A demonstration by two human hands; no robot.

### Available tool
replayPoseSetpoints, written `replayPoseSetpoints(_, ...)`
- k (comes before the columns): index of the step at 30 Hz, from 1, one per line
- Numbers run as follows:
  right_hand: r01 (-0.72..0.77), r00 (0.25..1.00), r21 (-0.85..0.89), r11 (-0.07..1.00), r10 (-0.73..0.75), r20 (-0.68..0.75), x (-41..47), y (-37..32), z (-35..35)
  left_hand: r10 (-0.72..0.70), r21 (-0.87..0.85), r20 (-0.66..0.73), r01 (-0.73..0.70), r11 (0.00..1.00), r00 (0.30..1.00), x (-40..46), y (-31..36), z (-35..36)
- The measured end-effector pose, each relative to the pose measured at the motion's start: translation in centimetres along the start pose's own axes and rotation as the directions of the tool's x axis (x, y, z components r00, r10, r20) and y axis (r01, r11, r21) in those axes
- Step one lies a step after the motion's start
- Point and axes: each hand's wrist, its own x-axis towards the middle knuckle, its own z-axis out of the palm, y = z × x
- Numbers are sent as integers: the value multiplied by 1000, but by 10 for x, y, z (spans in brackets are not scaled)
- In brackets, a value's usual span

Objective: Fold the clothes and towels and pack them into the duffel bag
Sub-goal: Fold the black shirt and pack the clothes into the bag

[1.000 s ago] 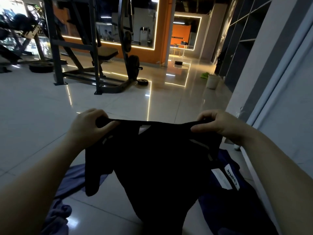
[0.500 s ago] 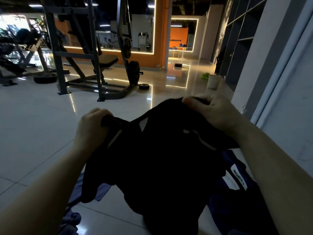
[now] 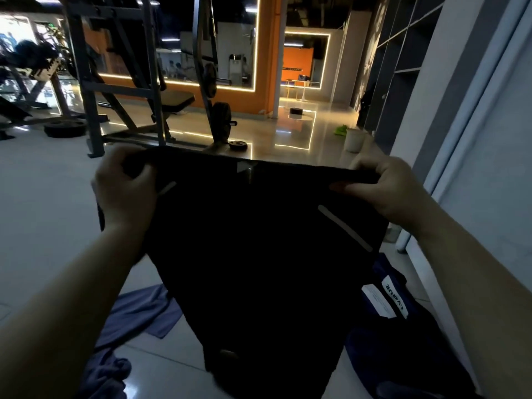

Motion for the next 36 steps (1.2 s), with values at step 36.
replayPoseSetpoints(36,-93,677,-235,967,-112,-728,-81,-99,-43,342,329,124,-364,871,931,5,152,-125)
